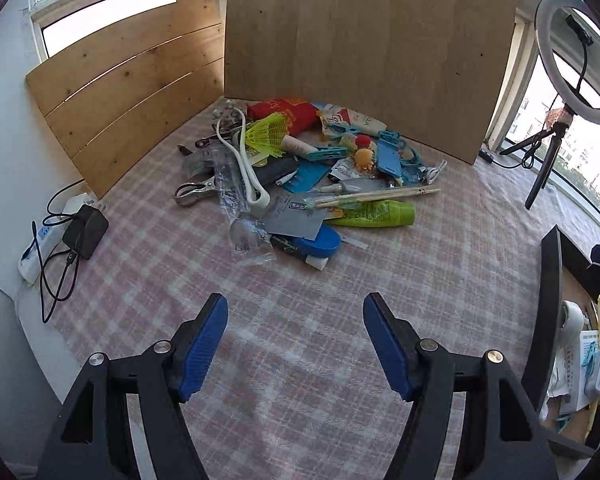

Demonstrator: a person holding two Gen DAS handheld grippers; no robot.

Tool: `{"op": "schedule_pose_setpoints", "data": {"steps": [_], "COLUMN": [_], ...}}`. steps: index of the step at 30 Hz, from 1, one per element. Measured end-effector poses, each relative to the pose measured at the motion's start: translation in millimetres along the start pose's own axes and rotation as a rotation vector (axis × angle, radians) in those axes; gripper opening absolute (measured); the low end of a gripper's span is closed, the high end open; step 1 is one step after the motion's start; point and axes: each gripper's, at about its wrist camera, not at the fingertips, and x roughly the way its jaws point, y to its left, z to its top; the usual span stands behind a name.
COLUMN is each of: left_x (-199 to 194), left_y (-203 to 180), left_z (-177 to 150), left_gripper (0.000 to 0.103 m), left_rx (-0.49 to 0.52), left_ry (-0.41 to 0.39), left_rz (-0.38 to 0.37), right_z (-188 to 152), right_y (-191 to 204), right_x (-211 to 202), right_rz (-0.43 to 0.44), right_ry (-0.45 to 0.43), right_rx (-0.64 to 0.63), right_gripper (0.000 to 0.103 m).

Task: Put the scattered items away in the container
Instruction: 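Move both open tools back toward the item pile, then grasp the white cable with grey bead ends with the left tool while the right tool grasps it too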

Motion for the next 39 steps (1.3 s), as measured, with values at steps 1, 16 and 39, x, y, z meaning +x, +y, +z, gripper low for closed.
{"op": "schedule_pose_setpoints", "data": {"steps": [1,16,39], "left_x": [-1.9,5.8,121.2], "left_y": [3.1,17.6,69.5], "left_z": [1.5,24.1,99.6], "left_gripper": [0.068,0.068,0.052], "left_rx": [0.002,0.003,-0.173], "left_ry": [-0.009,-0.026,0.106], "left_rz": [0.014,-0.004,-0.124], "right_z": [2.7,29.2,114.8], "right_y": [3.3,20.9,29.6], "right_x": [2.6,42.8,144.8], "right_rz": [0.008,0.025,0.116], "right_ry": [-0.002,0.019,0.163], "right_rx": [0.001,0.010,0.002], "right_gripper": [0.058,0.058,0.045]}}
